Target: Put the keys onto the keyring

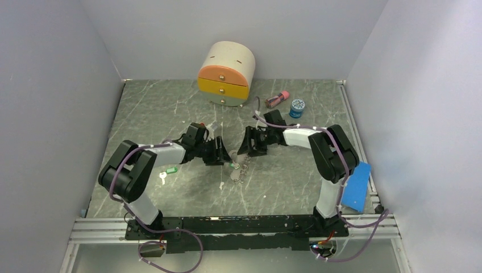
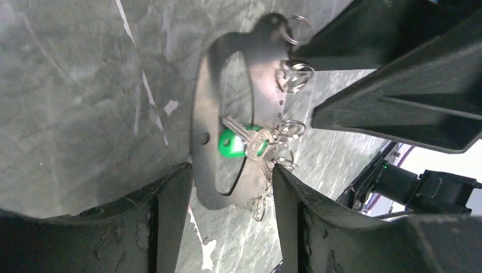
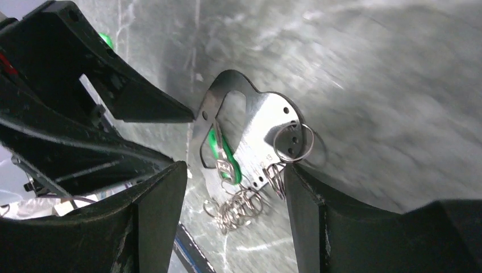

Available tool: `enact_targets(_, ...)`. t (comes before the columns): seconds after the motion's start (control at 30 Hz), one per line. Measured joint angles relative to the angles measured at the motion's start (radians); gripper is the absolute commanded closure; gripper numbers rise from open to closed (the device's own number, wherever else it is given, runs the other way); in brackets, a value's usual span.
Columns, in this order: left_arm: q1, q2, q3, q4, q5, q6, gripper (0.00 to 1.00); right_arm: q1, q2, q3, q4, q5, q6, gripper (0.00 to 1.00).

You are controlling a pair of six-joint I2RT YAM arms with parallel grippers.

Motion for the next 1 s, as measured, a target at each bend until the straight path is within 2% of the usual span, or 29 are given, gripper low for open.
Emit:
enact_targets(0.2,-0.004,-0.095,-0.106,0.038,-0.021,-0.048,0.38,0.095,0.079,0.089,0.02,-0.037,-0.002,0.33)
enact_targets(0.53,-0.006,-0.374,-0.163,-0.123,-0.256,-0.019,0.32,0.191,0.086,0.087,0.038,-0.055,0.015,0.32)
enact_targets(0.77,-0.006,-0.362,-0.177,-0.179,-0.269,-0.006,0.35,0.19,0.077,0.081,0.024,-0.043,0.003,0.32)
enact_targets(1.0,-0.011,-0.275,-0.232,-0.036,-0.138,-0.055,0.38,0.19,0.046,0.039,0.027,-0.045,0.003,0.32)
